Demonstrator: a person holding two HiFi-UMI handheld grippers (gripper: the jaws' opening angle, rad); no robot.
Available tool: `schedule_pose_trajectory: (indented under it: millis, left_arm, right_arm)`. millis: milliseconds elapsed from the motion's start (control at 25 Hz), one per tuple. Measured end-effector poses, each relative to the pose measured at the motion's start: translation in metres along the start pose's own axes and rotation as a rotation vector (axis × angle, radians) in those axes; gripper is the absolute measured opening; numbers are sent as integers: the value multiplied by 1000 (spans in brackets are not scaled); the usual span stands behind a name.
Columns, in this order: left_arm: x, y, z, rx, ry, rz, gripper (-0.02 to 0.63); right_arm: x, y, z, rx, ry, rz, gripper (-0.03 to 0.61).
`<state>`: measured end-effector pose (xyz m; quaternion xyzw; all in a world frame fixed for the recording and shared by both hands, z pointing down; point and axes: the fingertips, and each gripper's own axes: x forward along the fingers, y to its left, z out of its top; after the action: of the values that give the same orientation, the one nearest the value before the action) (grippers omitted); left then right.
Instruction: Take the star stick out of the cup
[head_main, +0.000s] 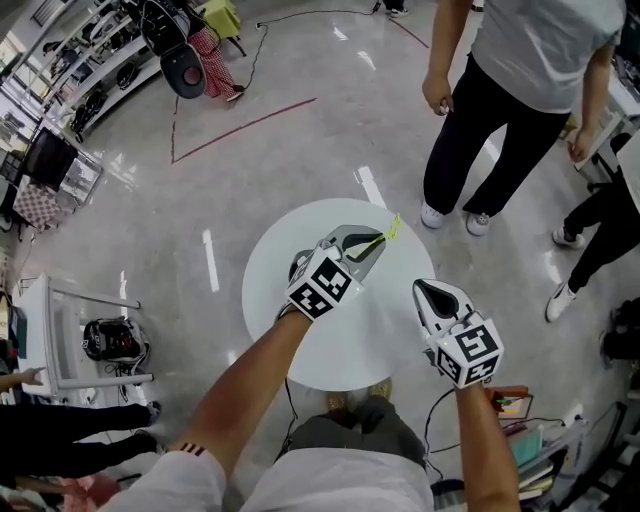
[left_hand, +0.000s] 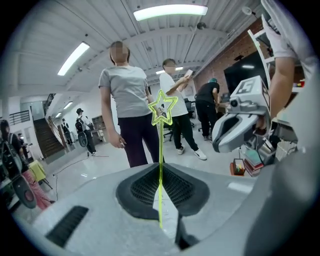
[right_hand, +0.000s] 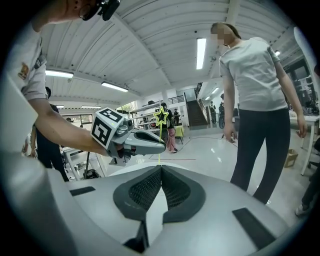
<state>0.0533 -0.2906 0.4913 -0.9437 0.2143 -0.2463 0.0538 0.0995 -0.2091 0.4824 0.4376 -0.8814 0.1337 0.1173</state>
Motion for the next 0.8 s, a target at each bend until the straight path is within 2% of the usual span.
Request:
schedule_pose_trajectory:
  millis: [480, 800]
  left_arm:
    - [-82, 34, 67, -239, -340, 147, 28]
    - [-133, 33, 90, -332, -487, 199, 28]
  right_arm:
    - [7, 19, 42, -33, -64, 52, 11]
    - [-1, 33, 88, -47, -153, 83, 11]
